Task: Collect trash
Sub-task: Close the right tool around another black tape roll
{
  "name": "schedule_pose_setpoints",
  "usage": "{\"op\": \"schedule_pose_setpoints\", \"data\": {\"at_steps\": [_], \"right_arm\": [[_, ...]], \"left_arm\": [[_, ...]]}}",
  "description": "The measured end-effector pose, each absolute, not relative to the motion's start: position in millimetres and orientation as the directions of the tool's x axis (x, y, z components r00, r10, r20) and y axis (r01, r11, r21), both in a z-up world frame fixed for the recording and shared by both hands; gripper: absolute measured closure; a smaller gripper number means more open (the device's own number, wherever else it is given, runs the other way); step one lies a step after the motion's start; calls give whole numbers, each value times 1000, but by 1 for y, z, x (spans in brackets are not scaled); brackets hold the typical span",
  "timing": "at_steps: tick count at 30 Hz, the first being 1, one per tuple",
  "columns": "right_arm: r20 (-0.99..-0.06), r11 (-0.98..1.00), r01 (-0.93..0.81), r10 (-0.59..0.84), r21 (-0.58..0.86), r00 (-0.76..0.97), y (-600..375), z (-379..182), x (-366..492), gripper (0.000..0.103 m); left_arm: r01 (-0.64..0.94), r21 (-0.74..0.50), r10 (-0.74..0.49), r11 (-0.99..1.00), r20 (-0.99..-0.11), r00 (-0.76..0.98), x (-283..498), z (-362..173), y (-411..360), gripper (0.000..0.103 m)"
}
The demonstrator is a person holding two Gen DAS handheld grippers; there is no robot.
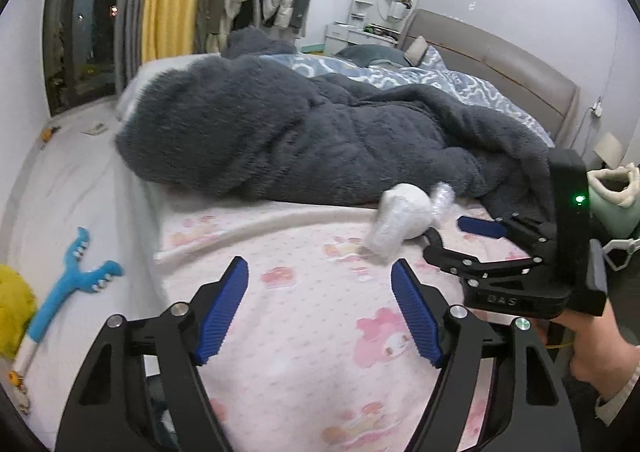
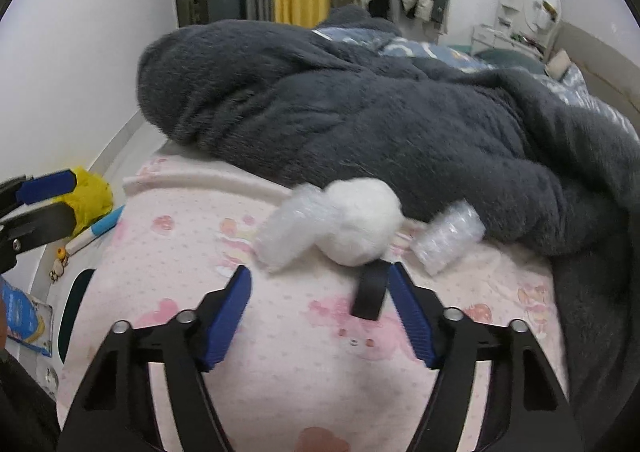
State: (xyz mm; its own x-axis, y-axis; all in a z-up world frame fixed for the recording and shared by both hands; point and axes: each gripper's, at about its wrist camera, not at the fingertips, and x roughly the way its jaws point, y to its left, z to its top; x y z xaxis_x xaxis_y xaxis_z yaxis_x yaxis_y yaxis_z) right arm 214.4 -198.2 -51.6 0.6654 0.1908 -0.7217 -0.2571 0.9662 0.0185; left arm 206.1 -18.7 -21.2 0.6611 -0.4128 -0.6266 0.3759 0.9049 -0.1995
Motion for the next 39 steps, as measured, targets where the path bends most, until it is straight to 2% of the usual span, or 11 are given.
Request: {"op": "schedule_pose_setpoints", "data": {"at_steps": [5,16,25,27,28,39], "right_arm": [[-733,974,-215,198,72,651,-216,-62,221,52],[-756,976,-210,185,64,628,-223,-81,232,59],[-770,975,-191,207,112,603,-235,-97,246,69],[-767,972,-205,219,116,603,-237,-97,245,80],[-766,971,-211,222,116,603,-238,-96,244,81],[-751,965,-224,251,140,611,-254,-86,232,83]], "left_arm": [[413,-196,-437,890,-630,642,215,-34,-38,32],[470,-187,-471,863,-636,611,239,-51,-74,34],[492,-192,-487,849,-645,589,252,-64,-95,34],[496,-197,-492,846,-645,584,255,-67,-100,34],[496,-195,-491,846,-648,582,257,-69,-103,34],[490,-191,-477,851,-671,568,272,-83,-123,35]]}}
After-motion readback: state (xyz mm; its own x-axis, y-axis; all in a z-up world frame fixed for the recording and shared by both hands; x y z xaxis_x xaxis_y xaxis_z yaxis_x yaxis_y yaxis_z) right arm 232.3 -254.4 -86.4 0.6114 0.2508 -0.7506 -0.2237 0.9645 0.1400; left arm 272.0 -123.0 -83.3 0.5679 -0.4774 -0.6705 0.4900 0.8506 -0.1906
